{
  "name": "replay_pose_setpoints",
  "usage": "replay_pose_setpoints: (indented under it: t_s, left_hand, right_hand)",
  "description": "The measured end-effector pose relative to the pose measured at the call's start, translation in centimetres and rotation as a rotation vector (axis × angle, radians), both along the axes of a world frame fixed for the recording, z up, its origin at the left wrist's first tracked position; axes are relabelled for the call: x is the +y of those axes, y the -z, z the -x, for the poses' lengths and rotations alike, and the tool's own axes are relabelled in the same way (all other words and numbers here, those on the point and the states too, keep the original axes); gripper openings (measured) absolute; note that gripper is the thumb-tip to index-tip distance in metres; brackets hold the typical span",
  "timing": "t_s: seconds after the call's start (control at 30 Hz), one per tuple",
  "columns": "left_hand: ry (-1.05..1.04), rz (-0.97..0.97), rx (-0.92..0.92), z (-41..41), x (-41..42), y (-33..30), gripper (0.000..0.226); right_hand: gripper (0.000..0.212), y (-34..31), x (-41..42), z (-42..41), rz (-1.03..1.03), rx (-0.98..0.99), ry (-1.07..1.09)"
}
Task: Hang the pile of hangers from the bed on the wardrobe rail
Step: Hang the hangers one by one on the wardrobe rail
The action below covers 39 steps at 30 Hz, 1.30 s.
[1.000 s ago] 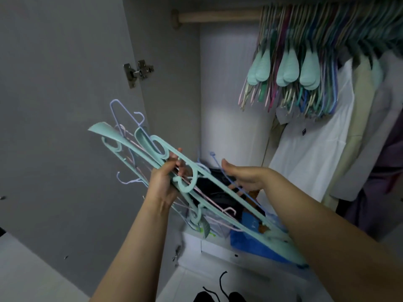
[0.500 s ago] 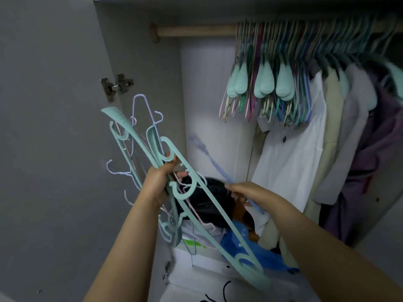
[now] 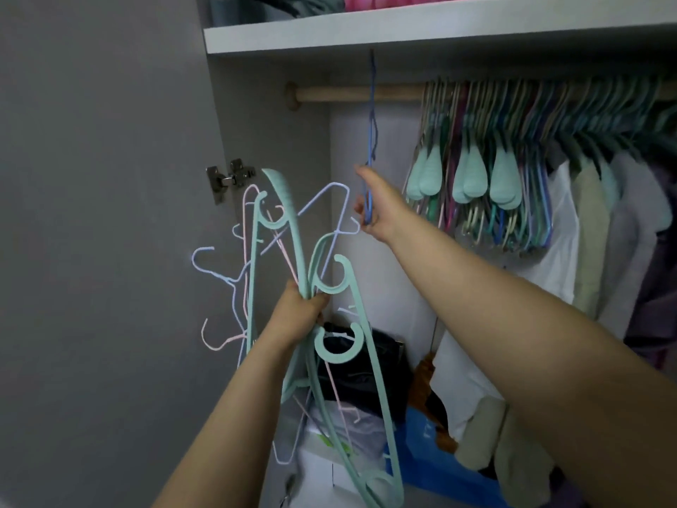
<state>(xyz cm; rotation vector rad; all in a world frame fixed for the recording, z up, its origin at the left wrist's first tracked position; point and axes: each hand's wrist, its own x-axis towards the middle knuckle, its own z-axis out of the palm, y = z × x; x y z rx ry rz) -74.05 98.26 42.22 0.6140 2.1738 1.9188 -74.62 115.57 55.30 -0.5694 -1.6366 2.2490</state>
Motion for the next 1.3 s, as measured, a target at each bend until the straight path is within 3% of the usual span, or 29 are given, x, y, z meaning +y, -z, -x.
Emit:
replay_pose_setpoints:
  t_s: [0.13, 0.23, 0.33, 0.43, 0.57, 0.73, 0.93, 1.03, 1.17, 1.3]
  left_hand:
    - [0.064, 0.051, 0.006, -0.1, -0.5, -0.8, 0.013]
    - [0.158, 0.120, 0.008, -0.3, -1.4, -1.4, 0.015]
    - [0.150, 0.170, 0.131, -0.5, -2.1, -1.5, 0.015]
    - [0.029, 0.068, 0.161, -0.3, -2.4, -0.7, 0.029]
    - [-0.018, -0.148, 0.026, 0.0, -2.7, 0.3, 0.025]
    - [-0.008, -0.273, -0.048, -0.3, -3.0, 0.0, 0.019]
    - [-0.003, -0.303, -0.073, -0.9, -3.1, -0.2, 0.015]
    - [-0.017, -0.308, -0.088, -0.8, -3.1, 0.0, 0.014]
    - [-0.040, -0.407, -0.157, -0.9, -3.2, -0.1, 0.009]
    - [0.002, -0.458, -0.179, -0.5, -4.0, 0.1, 0.009]
  right_hand:
    - [0.065, -2.2, 1.3, 2.5, 0.047, 0.002, 0.073]
    - [0.063, -2.5, 2.3, 3.3, 0.048, -0.050, 0.094]
    - [0.055, -2.0, 2.9, 3.6, 0.090, -0.058, 0.109]
    - [0.050, -1.7, 3.3, 3.5, 0.108, -0.002, 0.173]
    - [0.062, -1.4, 4.3, 3.2, 0.081, 0.028, 0.199]
    - [0.039, -1.5, 5.6, 2.5, 0.238, 0.040, 0.124]
    - [0.061, -1.4, 5.5, 3.2, 0.516, 0.165, -0.080]
    - [0.070, -1.8, 5.4, 3.2, 0.402, 0.076, -0.025]
    - [0.047, -0.7, 5.5, 2.4, 0.266, 0.029, 0.184]
    - [0.074, 1.0, 5.0, 1.4, 0.182, 0.090, 0.308]
